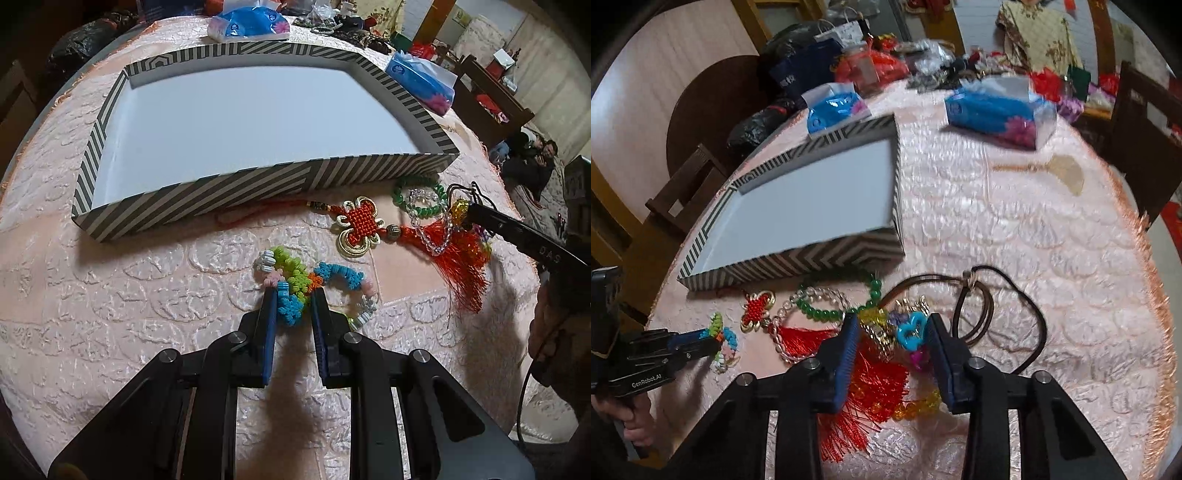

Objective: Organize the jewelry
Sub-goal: 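Grasp the multicolor beaded bracelet with the left tool while the right tool grasps the orange beaded bracelet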

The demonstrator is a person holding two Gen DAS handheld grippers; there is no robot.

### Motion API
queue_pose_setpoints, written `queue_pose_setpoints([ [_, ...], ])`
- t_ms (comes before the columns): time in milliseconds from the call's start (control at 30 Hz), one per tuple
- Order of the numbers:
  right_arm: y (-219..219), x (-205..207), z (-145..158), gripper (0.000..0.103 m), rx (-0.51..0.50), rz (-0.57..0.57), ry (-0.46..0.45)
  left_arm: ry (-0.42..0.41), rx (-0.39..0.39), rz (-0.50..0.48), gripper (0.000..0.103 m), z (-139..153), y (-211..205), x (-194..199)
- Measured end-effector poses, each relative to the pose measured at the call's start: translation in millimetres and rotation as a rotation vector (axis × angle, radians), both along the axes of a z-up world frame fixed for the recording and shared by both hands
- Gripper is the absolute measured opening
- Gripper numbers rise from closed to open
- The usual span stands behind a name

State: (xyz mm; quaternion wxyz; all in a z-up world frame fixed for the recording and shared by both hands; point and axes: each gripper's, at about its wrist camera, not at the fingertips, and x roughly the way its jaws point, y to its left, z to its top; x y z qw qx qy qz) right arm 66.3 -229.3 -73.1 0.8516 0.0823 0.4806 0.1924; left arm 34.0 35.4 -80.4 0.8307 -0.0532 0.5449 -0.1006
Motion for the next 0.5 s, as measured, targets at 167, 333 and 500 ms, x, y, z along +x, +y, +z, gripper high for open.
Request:
queue_pose_setpoints([
  [167,-9,-5,3,0.015,0.057,-0.020,0.011,-0.002,0.004,0.000,0.017,0,0,0],
  [333,-12,-17,8,0.007,0.046,-0.038,0.014,-0.002,0.003,0.000,0.017,0,0,1],
  [500,-26,-35,12,0.006,0.088,-0.094,0.021,-0.003,0.003,0.001,0.017,0,0,-1],
])
